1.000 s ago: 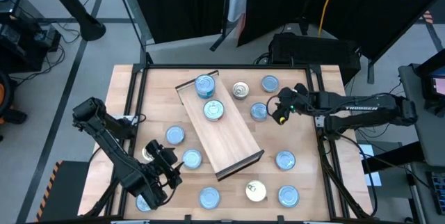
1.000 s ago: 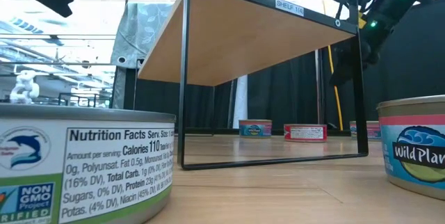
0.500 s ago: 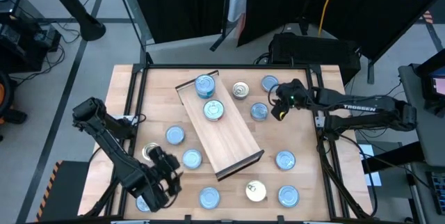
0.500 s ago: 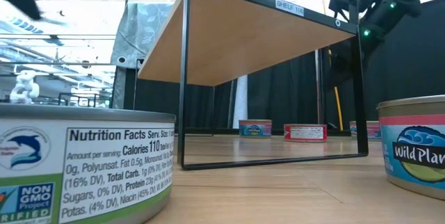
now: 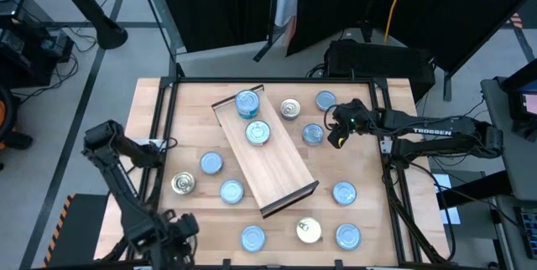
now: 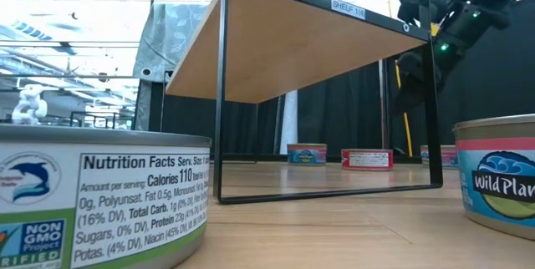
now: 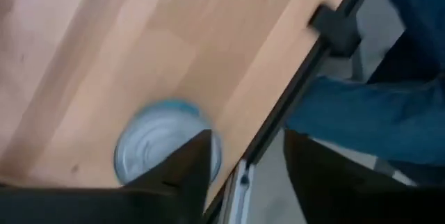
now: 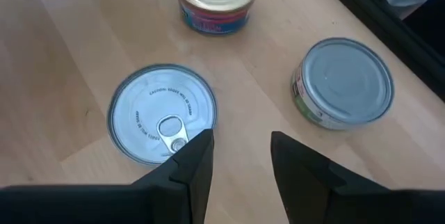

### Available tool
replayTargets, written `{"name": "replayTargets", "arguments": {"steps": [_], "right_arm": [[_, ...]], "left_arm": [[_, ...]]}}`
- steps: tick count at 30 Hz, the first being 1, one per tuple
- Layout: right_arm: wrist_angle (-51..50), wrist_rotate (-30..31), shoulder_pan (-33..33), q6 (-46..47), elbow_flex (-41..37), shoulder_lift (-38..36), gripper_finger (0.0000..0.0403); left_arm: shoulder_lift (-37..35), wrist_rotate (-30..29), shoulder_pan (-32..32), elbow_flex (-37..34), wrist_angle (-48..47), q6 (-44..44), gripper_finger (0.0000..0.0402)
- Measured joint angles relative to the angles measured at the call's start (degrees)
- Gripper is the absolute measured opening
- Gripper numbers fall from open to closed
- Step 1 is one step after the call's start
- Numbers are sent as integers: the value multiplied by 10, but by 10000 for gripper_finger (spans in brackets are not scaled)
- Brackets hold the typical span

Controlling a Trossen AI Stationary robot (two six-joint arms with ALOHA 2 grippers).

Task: Stack canned seafood by type on shelf
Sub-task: Stack the yellow-blue tuna can on top of the yellow-blue tuna cans on the shelf

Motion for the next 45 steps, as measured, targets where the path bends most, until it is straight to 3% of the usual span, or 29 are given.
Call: {"name": "replayTargets", "arguments": {"steps": [10, 21, 32, 39, 45], "right_arm": [[27, 0, 0, -6, 0, 0, 137], [33, 0, 0, 5, 0, 0, 137], [34, -15, 0, 15, 0, 0, 137], [37, -15, 0, 14, 0, 0, 137], [36, -15, 0, 16, 1, 0, 137]], "left_arm": [[54, -29, -61, 0, -71, 116, 8], [111, -56, -64, 0, -130, 189, 10], [113, -64, -58, 0, -135, 213, 4], [114, -77, -28, -30, -113, 273, 2], [54, -45, 1, -32, -157, 302, 1]]}}
